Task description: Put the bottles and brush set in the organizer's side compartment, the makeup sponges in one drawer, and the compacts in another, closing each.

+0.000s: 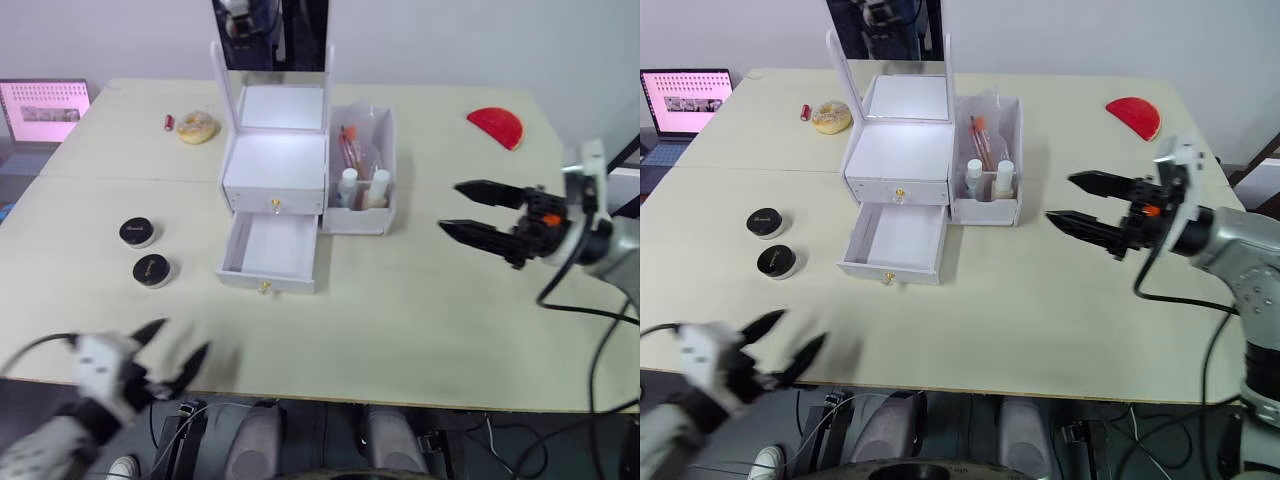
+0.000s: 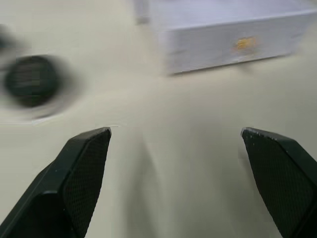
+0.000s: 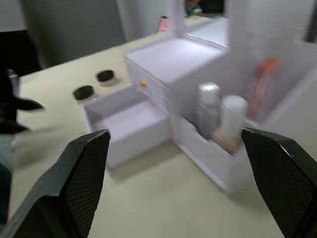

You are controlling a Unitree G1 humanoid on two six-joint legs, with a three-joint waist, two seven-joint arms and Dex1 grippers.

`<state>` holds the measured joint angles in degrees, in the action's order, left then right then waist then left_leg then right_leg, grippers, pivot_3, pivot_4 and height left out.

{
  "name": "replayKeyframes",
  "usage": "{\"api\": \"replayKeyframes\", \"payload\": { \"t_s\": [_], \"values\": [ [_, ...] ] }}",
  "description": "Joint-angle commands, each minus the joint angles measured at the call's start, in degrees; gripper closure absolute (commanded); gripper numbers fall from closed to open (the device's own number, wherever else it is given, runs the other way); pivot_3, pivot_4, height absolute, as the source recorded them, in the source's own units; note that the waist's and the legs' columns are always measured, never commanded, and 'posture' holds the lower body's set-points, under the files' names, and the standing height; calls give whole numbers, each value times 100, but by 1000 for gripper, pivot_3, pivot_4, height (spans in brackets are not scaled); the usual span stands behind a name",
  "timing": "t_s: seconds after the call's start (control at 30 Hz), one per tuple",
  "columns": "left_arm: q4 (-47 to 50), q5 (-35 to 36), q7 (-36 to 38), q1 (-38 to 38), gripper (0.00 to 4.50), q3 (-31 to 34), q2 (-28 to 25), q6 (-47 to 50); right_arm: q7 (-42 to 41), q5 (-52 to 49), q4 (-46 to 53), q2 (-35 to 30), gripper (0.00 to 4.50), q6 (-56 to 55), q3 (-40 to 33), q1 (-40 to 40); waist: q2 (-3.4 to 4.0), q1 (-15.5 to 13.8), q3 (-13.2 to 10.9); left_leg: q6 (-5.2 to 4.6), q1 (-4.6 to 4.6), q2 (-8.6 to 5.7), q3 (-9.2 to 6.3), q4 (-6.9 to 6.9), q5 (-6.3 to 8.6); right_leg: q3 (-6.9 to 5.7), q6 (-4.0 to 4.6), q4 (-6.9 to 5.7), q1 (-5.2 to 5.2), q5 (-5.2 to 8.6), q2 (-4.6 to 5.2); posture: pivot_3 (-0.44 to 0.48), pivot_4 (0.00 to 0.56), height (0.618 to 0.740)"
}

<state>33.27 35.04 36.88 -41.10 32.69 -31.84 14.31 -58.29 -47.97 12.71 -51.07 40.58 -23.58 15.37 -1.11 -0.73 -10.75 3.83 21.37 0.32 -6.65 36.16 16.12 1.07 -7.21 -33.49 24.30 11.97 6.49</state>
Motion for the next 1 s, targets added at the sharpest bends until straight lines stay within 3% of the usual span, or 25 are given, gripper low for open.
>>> {"api": "replayKeyframes", "payload": {
  "t_s": [0.03,0.33,0.6,0.83,1.0],
  "values": [
    [-899,371,444,75,91,1153,-364,11,-276,138,-123,-128,0,-362,-438,-358,-2,15,0,0,-1,0,-1,0,0,-3,-1,-1,0,1,0,0,150,739],
    [-3710,427,1479,815,91,2491,-1614,28,-1094,880,-1712,-464,0,-1347,-1595,-1838,-21,48,12,1,-1,1,6,5,0,-1,-12,6,0,8,1,0,150,739],
    [-5612,46,2077,1876,91,2418,-2553,-240,-1323,1120,-2264,-434,0,-1905,-2087,-2451,-10,213,21,2,-10,5,9,-1,1,0,-13,-7,0,8,1,0,150,739],
    [-5928,-168,2288,2439,91,2147,-2661,-325,-1047,986,-1751,-196,0,-1781,-2105,-2535,-9,332,23,1,-18,9,9,-5,0,0,-12,-23,2,7,-1,0,150,739],
    [-5477,-165,2171,2520,91,1989,-2415,-135,-705,745,-1028,-87,0,-1445,-1893,-2310,-8,326,22,2,-24,9,10,-1,0,2,-11,-40,2,6,-1,0,150,739]
  ]
}}
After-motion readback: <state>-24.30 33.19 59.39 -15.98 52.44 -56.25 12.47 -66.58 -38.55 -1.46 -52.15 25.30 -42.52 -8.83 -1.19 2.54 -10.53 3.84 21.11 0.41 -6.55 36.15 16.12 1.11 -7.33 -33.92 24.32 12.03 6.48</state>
